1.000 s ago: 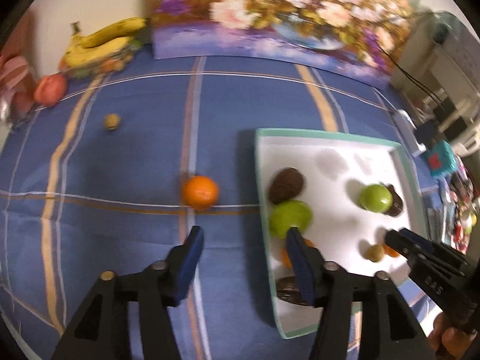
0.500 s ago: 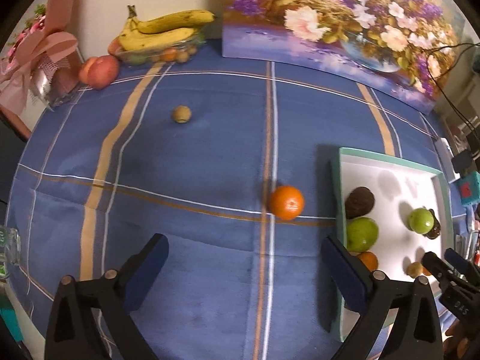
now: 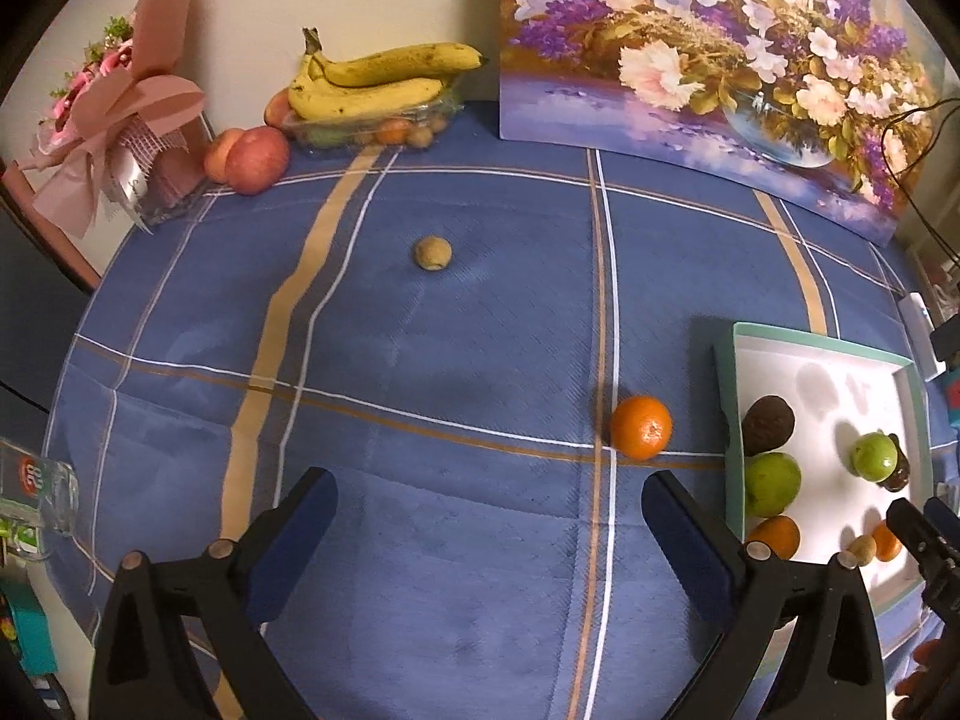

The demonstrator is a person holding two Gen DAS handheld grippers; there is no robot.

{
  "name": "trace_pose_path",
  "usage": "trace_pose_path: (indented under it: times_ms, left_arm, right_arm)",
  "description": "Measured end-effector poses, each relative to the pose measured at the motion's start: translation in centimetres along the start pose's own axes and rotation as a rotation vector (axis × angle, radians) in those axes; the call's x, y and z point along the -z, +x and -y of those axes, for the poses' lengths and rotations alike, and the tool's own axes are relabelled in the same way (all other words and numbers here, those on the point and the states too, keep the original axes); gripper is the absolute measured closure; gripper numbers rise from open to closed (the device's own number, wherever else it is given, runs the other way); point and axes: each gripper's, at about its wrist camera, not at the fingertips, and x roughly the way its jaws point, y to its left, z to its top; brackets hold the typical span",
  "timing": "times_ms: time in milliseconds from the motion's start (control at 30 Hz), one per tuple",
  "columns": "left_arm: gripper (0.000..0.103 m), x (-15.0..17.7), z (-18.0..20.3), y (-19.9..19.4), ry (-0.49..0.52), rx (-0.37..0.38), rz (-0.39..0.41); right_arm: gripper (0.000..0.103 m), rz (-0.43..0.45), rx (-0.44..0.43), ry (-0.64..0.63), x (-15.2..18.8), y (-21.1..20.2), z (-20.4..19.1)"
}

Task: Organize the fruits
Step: 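Open both tools to release the fruits in the tray, then withdraw both open tools from the tray toward the loose fruits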

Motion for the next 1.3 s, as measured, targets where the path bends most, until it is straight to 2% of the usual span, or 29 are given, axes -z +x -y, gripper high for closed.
trace_pose_path:
  times_ms: [267,600,867,1167,1300]
  left_arm:
    - [0.000,-0.2,-1.0,-0.8,0.007,-0.020,0.033]
    - [0.000,-0.4,-3.4,-1.4,-0.042,-0.011,0.049]
    - [0.000,-0.5,-6.9,-2.0,-0.123,-0.022,0.068]
    - [0.000,-1.6,-10.6,-2.8,-0.239,0.022,0.092]
    - [0.000,-2.7,-11.1,-2.4,-0.246,0.051,0.089]
  right_arm:
    - [0.008,-0.017,-0.032,-0.032,-0.2,0.1,-1.8]
    - [0.008,-0.008,-0.092,-0.092,0.0,0.6,-5.4]
    - [0.008,-0.002,-0.156,-0.101,0.1,0.6,-8.2]
    - [0.008,0.103,-0.243,-0.120,-0.6,-1.2,-10.7]
    - [0.008,0.133,-0.267,-0.160,-1.2,-1.7,-12.5]
